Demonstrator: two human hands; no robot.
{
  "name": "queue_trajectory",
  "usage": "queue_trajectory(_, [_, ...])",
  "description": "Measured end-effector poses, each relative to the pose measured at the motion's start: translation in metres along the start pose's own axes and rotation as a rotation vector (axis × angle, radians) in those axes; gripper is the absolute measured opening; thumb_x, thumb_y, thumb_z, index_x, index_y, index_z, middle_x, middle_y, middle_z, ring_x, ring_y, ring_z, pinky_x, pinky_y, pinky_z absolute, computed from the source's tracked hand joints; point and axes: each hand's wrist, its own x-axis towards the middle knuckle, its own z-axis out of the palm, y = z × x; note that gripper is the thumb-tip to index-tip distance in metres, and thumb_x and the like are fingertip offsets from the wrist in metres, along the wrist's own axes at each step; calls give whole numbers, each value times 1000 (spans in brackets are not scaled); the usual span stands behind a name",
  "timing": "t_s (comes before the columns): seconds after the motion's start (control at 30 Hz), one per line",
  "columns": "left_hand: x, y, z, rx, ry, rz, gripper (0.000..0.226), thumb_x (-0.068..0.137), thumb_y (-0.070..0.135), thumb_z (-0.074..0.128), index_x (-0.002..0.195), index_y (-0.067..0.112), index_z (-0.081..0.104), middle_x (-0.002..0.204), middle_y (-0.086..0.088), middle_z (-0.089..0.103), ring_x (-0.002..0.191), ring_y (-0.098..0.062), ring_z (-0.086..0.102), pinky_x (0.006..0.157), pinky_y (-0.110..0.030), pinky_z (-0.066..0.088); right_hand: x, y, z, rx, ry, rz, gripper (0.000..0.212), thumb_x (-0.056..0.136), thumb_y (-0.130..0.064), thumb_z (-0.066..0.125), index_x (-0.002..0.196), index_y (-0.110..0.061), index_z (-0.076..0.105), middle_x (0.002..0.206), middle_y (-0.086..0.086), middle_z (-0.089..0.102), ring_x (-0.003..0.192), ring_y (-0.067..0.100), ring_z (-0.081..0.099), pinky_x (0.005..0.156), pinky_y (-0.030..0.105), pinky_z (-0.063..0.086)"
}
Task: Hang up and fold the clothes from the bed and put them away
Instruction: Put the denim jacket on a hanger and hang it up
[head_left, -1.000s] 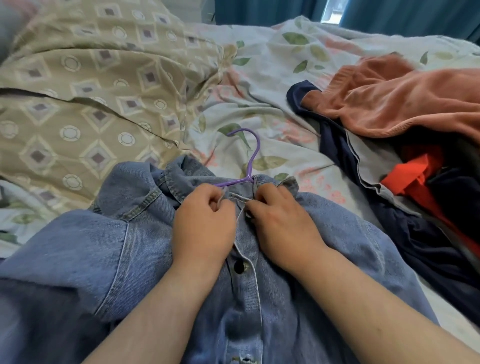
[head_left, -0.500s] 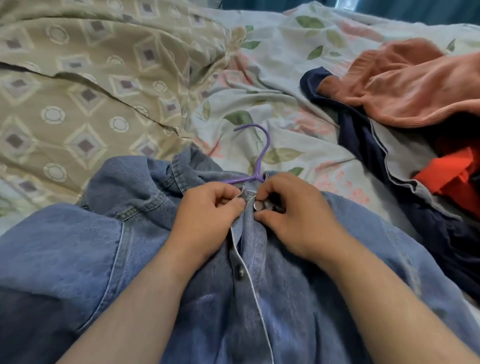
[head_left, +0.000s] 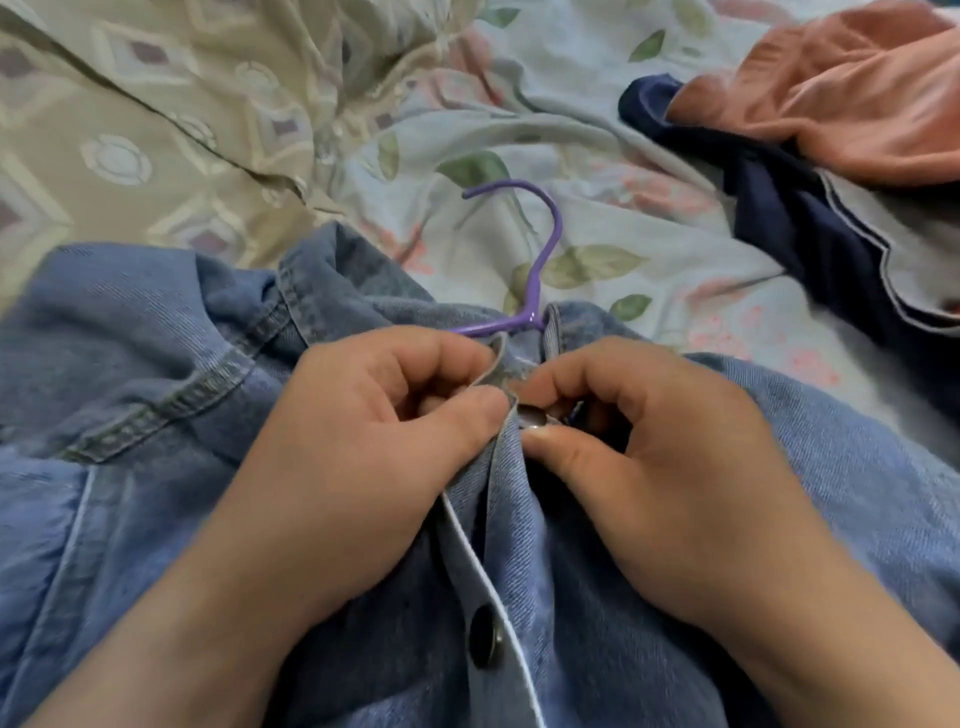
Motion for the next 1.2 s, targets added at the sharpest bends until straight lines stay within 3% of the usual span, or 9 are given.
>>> queue_trajectory(0.13, [-3,8,2,55,-43,-7,31,55,41,77,84,30,77,77,-22,69,61,-37,63,60,-59,53,-4,-3,-3,47,-31,47,18,74,-34,77,76,-36,60,81,-20,63,77,-4,58,69,5,39])
queue_trajectory(0.23, [-2,8,0,142,-53,-33,26,59,24,74,84,31,74,73,-17,69,58,-19,57,53,-44,53,-2,-5,-5,62,-36,39,26,69,-27,82,74,-34,58,79,-14,59,79,1,57,69,6,39])
queue_trajectory(0.37, [0,4,-1,209,-56,-23,25,62,19,68,84,31,72,68,-12,66,53,-10,51,48,-23,44,-2,-3,-6,131,-61,109,18,63,-37,75,80,-35,68,82,-13,65,77,9,62,69,13,43])
queue_trajectory(0.53, [-1,4,-3,-7,-53,-63,25,54,32,73,78,32,78,70,-14,71,59,-20,64,60,-33,57,-1,-7,-4,227,-30,163,38,55,-39,77,91,-47,69,68,-17,67,61,6,61,59,11,44])
queue_trajectory(0.6, [0,7,-4,-166,-50,-145,24,56,30,68,74,20,79,72,-23,71,70,-51,65,72,-60,56,-1,-8,-4,267,-10,169,38,52,-36,80,88,-46,71,63,-17,67,56,4,60,57,9,44])
queue_trajectory(0.67, [1,5,-5,-135,-74,-177,21,63,31,67,74,18,79,74,-24,71,74,-57,62,76,-72,51,-1,-8,-4,305,-17,185,37,50,-32,87,83,-42,74,61,-11,67,53,3,58,54,10,45])
queue_trajectory(0.8, [0,5,-7,-11,-112,-154,18,58,39,78,72,27,78,66,-6,73,56,-19,66,61,-38,57,-1,-10,-5,395,-56,236,29,43,-31,87,69,-32,74,54,-3,63,48,3,51,48,15,45])
queue_trajectory(0.9, [1,6,-7,-48,-136,-187,6,64,28,75,68,24,77,62,-6,72,52,-12,64,49,-23,50,0,-13,-5,387,-58,257,27,41,-33,87,63,-30,72,53,2,63,47,6,50,45,19,42])
queue_trajectory(1.2, [-1,8,-4,-102,-75,-170,7,60,25,76,66,22,77,61,-7,72,50,-12,64,48,-21,51,-1,-12,-8,439,-118,309,40,35,-31,96,71,-34,77,61,2,70,53,7,60,52,17,51])
